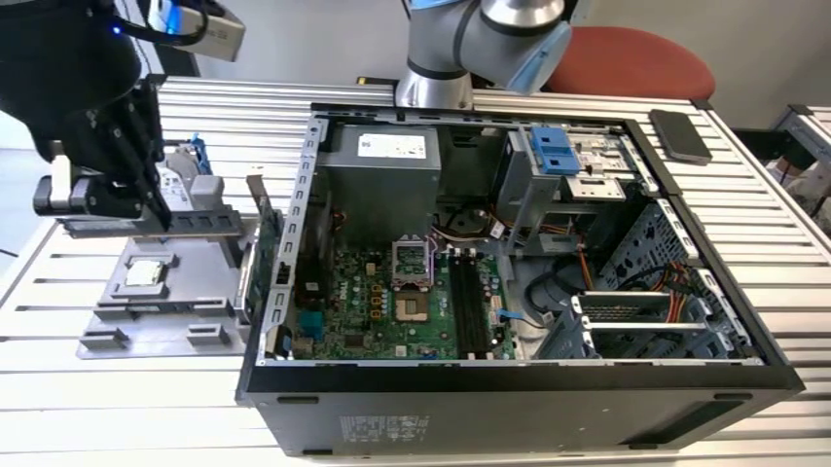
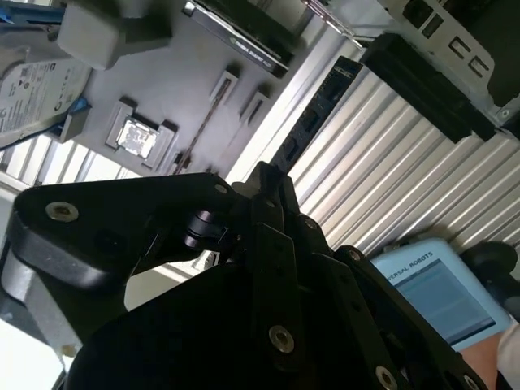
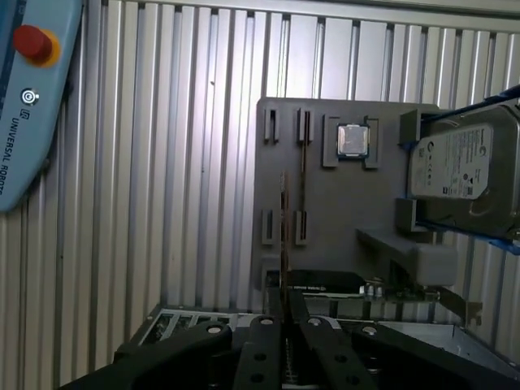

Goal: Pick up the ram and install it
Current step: 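Pick up the ram and move it above insertion slot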

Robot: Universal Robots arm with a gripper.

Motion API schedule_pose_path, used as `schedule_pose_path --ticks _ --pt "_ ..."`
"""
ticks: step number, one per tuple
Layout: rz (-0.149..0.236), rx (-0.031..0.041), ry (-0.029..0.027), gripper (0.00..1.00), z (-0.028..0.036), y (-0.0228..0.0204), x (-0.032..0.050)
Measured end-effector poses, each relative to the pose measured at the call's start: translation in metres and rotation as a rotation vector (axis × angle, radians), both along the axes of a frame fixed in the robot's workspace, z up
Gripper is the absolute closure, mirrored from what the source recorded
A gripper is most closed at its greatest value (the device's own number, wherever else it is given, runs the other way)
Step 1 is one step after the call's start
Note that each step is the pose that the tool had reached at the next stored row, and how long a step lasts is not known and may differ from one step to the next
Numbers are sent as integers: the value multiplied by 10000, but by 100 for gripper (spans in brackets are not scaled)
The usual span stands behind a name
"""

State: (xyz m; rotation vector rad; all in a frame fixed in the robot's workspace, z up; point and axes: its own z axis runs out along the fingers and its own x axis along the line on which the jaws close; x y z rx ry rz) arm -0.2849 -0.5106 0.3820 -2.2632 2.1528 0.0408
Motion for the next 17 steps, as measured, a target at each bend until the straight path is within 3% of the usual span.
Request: schedule_pose_path --ticks 17 --pt "0 0 59 100 0 0 508"
